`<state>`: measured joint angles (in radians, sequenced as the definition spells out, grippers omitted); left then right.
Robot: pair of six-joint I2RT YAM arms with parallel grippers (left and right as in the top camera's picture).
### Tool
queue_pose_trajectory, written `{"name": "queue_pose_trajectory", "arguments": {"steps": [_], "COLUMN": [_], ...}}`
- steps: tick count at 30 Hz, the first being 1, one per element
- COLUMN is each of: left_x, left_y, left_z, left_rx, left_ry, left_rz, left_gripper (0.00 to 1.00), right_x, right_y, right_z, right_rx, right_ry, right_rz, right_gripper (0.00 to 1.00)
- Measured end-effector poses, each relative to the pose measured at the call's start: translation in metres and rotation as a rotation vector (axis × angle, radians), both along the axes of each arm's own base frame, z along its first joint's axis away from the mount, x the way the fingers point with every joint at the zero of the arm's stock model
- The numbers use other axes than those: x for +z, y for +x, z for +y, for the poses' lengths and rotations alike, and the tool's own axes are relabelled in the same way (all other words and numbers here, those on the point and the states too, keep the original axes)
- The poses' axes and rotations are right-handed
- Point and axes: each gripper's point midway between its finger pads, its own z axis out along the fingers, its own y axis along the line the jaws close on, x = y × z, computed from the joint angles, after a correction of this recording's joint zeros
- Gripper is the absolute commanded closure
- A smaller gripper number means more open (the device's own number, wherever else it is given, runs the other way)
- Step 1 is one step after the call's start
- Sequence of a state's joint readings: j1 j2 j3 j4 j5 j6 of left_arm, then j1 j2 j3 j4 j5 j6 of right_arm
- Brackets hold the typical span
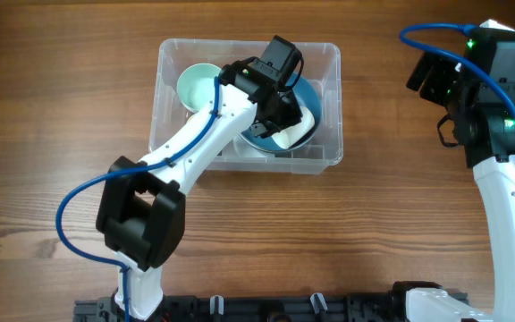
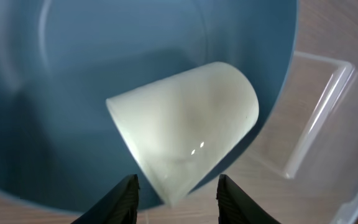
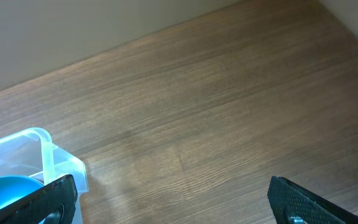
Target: Pack container
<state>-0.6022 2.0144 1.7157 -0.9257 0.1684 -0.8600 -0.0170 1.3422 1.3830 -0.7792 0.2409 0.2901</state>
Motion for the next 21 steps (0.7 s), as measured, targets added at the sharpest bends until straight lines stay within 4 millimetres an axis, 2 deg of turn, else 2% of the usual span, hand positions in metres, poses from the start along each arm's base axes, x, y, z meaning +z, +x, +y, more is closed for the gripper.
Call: {"name": "queue_pose_trajectory", "arguments": {"steps": [3,12,16,21], "left_x": [-0.006,-0.005,-0.006,-0.006], "left_y": [0.004,0.010,0.011,0.012], "left_z": [-0.003,-0.006,-0.005,-0.004], "left_rx": [0.003,0.009,0.015,0.020], "left_ry": [-0.004,-0.015,-0.008,-0.006], "left_rz": [-0.004,-0.025,-0.030,-0.031], "left_gripper": [0.59,0.54,0.67,0.73], "right_x": [0.000,0.000,0.000,0.000], "right_y": [0.000,0.000,0.000,0.000], "right_z": [0.000,0.000,0.000,0.000], "right_rx": [0.000,0.000,0.000,0.000], "right_ry": [0.000,0.000,0.000,0.000], "right_rz": [0.000,0.000,0.000,0.000], "right_gripper": [0.00,0.00,0.01,0.00]}}
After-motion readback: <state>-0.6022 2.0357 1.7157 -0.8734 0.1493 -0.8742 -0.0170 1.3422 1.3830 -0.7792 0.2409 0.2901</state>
